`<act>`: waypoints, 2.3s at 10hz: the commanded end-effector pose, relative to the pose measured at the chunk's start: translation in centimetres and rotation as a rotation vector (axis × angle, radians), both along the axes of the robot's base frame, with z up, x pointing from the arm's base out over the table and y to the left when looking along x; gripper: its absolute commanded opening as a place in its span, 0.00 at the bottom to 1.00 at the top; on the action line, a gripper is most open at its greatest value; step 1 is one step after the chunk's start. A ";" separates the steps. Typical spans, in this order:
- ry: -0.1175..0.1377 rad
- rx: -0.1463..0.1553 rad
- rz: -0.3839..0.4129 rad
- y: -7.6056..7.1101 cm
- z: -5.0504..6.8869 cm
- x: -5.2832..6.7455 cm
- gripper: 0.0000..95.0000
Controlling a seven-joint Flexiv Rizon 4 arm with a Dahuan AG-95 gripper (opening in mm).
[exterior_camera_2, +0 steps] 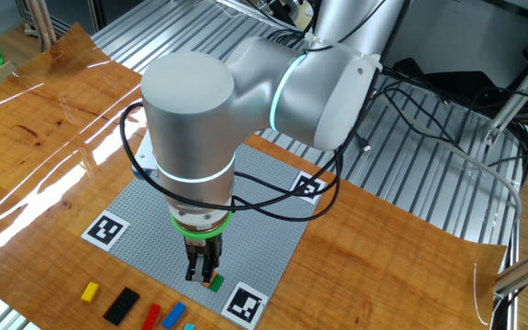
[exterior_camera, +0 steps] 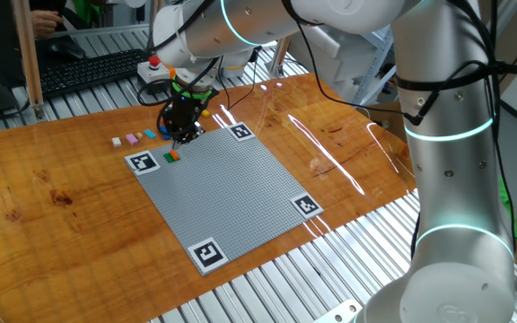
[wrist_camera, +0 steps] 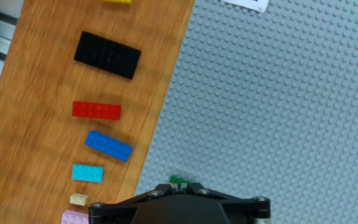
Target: Stack small Lego blocks one on top of the other
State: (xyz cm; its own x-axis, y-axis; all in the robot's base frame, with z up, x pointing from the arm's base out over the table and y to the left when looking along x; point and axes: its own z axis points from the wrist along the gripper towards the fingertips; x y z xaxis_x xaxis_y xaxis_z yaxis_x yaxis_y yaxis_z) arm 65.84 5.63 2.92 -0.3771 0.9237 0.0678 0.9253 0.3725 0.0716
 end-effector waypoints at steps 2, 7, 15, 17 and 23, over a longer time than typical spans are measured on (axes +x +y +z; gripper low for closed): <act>-0.003 0.005 -0.007 0.0 -0.5 0.1 0.00; -0.018 0.007 -0.030 0.1 -1.4 0.2 0.00; -0.040 -0.008 -0.024 0.9 -1.7 0.1 0.00; -0.042 -0.011 -0.013 1.0 -1.9 0.0 0.00; -0.003 -0.035 0.043 1.6 -0.4 -0.5 0.00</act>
State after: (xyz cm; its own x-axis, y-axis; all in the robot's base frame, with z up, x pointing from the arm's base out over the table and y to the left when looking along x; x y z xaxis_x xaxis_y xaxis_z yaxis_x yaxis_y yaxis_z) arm 65.38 7.27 2.39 -0.4180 0.9077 0.0364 0.9077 0.4156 0.0582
